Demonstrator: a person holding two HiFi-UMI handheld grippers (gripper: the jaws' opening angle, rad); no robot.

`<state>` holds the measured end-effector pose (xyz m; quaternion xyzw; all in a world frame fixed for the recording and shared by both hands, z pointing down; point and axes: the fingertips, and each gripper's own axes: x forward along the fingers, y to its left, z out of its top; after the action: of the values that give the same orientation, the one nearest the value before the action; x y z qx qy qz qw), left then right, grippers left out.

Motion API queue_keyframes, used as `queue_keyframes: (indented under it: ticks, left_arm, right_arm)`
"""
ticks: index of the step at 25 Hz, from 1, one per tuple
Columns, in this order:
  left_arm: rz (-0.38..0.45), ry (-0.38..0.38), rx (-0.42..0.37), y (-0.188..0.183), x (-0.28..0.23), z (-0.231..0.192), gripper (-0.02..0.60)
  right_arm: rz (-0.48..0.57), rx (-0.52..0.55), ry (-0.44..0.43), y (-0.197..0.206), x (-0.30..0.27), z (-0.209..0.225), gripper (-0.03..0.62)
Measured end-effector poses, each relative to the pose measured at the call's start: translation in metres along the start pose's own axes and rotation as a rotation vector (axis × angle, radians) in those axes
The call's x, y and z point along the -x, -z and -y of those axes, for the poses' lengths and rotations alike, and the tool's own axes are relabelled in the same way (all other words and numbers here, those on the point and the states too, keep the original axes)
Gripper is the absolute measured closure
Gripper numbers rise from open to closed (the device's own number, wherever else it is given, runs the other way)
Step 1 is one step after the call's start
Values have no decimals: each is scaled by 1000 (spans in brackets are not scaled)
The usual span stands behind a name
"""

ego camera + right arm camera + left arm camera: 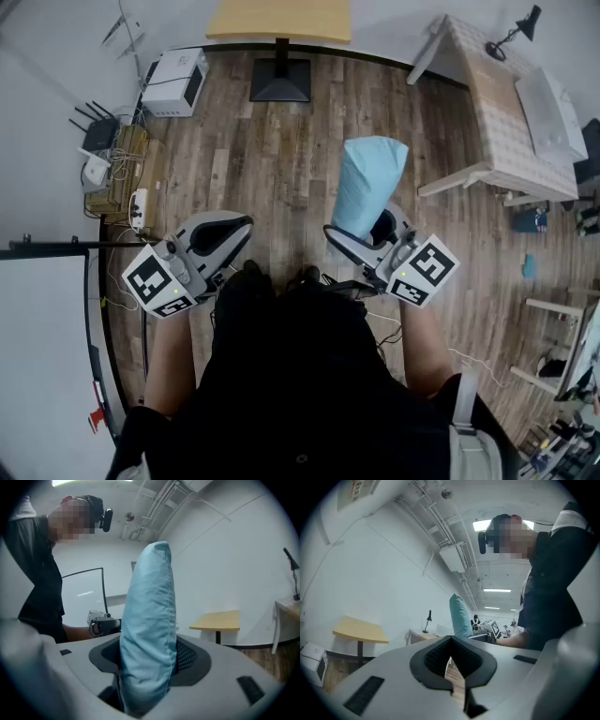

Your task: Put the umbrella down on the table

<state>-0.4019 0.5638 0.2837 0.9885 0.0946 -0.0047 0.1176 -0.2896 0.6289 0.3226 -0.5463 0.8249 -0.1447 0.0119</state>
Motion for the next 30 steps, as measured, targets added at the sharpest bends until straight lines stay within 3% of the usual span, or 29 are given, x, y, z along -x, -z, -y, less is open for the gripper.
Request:
queue_keyframes:
  ticks: [11,19,23,26,30]
  left_arm:
    - [-67,91,20,15,-74,-13,577]
    - [-76,99,55,31,-66,-19,577]
    - [1,120,120,36,-47,-23,577]
    - [-28,86,97,35,-43,-28,577]
    - [-14,98,70,21,-49,-24,577]
  right_arm:
    - [35,-61,97,17,17,59,318]
    - [34,-106,114,22,21,52,316]
    - [16,-94,132,25,15,47,316]
    - [15,-91,129,21,14,49,316]
    - [19,-84,122,16,19,53,316]
